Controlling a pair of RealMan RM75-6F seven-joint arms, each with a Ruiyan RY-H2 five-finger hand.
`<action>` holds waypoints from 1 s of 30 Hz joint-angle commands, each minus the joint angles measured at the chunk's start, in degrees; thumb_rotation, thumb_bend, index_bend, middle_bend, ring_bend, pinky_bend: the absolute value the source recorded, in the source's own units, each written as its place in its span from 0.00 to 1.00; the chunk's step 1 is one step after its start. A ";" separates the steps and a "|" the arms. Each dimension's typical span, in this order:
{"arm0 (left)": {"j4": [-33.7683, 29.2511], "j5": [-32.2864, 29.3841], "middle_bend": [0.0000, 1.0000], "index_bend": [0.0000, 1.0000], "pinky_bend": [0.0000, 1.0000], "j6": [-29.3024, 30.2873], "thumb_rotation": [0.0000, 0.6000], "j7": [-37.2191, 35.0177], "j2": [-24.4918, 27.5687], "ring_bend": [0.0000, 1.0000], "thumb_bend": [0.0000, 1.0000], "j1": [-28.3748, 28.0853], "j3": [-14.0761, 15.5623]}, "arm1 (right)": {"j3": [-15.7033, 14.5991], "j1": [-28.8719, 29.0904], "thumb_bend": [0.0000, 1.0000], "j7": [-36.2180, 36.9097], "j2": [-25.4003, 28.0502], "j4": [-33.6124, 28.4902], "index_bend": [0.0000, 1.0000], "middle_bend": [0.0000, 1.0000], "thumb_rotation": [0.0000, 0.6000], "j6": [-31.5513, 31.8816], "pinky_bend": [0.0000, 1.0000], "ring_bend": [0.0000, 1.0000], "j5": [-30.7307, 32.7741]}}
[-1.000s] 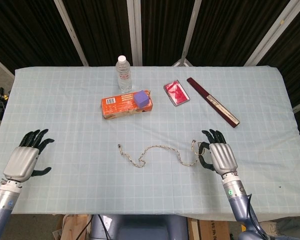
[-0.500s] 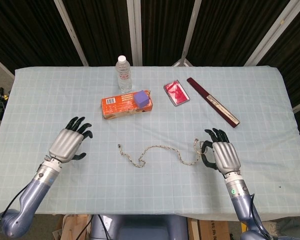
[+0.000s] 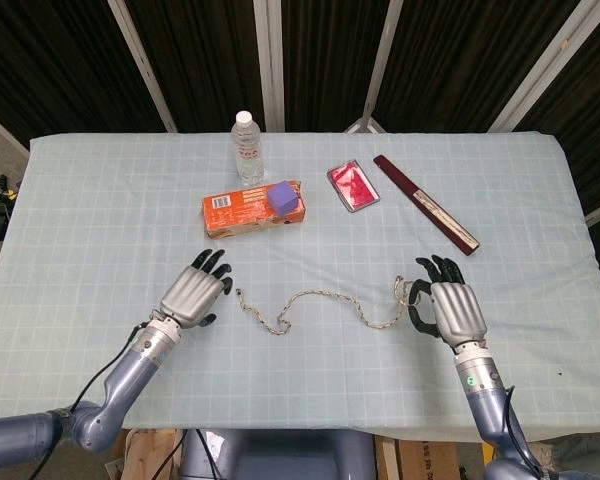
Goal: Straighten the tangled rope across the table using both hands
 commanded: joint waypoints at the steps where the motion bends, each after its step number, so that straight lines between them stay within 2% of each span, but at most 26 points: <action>1: 2.48 -2.43 0.22 0.47 0.09 0.41 1.00 -0.10 -3.87 0.05 0.28 -1.08 0.31 | -0.16 -0.07 0.52 0.24 0.08 0.30 0.66 0.16 1.00 -0.06 0.00 0.00 -0.02; 16: 9.42 -5.03 0.22 0.50 0.09 2.01 1.00 1.52 -12.75 0.05 0.40 -4.87 -0.14 | -0.53 -0.19 0.51 2.25 0.08 3.23 0.66 0.17 1.00 -1.02 0.00 0.00 0.17; 30: 11.03 -7.94 0.23 0.53 0.09 2.69 1.00 1.73 -13.32 0.05 0.43 -5.79 -0.11 | -0.35 -0.21 0.51 3.91 0.25 4.95 0.66 0.17 1.00 -1.72 0.00 0.00 0.34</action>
